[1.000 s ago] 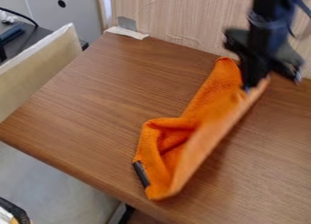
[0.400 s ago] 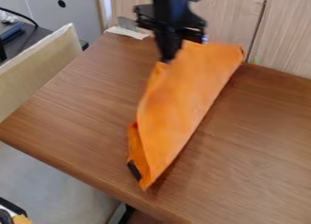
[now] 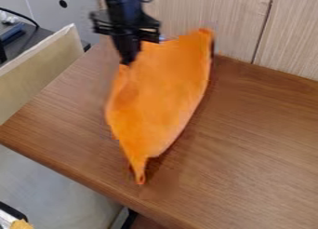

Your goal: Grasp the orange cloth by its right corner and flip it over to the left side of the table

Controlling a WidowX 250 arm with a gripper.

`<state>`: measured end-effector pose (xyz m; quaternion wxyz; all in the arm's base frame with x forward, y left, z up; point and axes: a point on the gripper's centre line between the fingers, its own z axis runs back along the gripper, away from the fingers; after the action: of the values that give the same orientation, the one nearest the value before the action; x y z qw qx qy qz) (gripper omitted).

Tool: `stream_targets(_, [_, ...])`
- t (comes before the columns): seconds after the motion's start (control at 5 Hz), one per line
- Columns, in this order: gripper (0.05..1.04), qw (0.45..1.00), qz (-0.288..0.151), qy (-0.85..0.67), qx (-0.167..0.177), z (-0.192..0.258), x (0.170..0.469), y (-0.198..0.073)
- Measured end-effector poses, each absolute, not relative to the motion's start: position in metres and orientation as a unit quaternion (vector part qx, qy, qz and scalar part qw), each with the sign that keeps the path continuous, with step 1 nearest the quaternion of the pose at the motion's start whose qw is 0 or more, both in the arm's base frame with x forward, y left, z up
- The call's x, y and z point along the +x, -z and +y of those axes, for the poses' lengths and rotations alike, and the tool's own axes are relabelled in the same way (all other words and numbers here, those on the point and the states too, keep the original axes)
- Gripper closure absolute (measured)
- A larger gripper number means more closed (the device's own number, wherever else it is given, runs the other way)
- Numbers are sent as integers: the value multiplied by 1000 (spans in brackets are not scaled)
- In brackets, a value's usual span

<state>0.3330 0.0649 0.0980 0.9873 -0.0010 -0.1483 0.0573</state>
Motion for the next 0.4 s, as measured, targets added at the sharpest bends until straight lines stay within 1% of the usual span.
stream_targets(0.2, [1014, 985, -147, -84, 1, 90, 325, -94])
stream_targets(0.4, [1014, 984, -140, -111, -3, 112, 313, -74])
